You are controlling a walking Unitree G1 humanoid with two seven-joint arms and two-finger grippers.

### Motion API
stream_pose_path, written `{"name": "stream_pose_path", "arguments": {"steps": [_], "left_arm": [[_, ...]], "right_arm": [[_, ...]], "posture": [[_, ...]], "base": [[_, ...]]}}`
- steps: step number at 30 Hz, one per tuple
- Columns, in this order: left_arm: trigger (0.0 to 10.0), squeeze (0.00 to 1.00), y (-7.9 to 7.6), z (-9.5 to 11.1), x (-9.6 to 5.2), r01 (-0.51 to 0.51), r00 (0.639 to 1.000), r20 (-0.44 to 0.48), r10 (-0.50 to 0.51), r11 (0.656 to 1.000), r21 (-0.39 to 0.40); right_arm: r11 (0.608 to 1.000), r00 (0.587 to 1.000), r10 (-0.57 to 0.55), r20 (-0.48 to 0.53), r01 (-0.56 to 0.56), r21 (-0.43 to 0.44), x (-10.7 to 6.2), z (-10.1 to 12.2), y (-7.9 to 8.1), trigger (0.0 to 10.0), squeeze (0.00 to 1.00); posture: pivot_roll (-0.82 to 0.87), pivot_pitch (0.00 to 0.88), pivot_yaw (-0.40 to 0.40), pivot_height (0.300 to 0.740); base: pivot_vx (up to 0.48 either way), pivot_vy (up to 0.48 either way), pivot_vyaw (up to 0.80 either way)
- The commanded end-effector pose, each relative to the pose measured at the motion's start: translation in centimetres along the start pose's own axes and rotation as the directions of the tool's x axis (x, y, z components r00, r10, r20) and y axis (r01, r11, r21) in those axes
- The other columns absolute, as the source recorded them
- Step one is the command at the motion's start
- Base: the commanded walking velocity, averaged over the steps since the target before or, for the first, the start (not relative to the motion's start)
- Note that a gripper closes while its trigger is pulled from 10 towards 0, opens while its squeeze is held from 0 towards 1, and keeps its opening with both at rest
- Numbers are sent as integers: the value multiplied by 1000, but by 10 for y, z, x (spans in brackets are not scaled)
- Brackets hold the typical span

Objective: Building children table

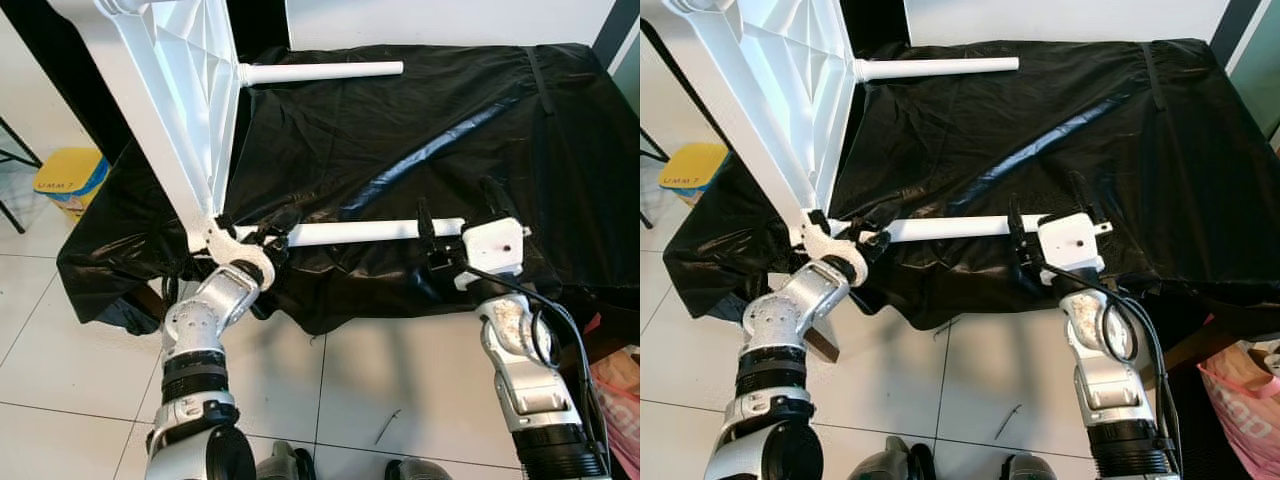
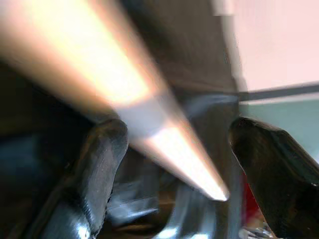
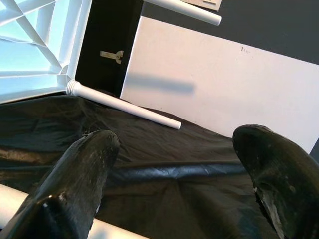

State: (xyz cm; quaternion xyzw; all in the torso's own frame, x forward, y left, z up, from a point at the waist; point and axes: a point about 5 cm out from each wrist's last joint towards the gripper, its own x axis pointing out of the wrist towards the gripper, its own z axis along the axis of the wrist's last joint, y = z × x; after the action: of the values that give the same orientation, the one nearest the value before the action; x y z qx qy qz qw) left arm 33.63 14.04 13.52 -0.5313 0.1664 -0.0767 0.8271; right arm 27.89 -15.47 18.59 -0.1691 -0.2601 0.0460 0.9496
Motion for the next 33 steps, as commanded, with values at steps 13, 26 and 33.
{"name": "stream_pose_path", "arguments": {"steps": [13, 26, 33], "left_arm": [[10000, 0, 24, -8, -3, -196, 980, 8, 197, 978, -70], [10000, 0, 8, -11, 10, -151, 988, -16, 150, 987, -57], [10000, 0, 2, -15, 15, -132, 991, -25, 131, 990, -57]], "right_arm": [[981, 972, 14, 236, 32, -191, 10, 43, 5, 10000, 0], [926, 867, -26, 498, 208, -314, 35, 92, 14, 10000, 0], [909, 833, 32, 552, 205, -363, 78, 112, 29, 10000, 0]], "posture": [[-38, 112, 90, 740], [-46, 104, 92, 740], [-48, 102, 86, 740]], "base": [[0, 0, 0], [0, 0, 0], [0, 0, 0]]}}
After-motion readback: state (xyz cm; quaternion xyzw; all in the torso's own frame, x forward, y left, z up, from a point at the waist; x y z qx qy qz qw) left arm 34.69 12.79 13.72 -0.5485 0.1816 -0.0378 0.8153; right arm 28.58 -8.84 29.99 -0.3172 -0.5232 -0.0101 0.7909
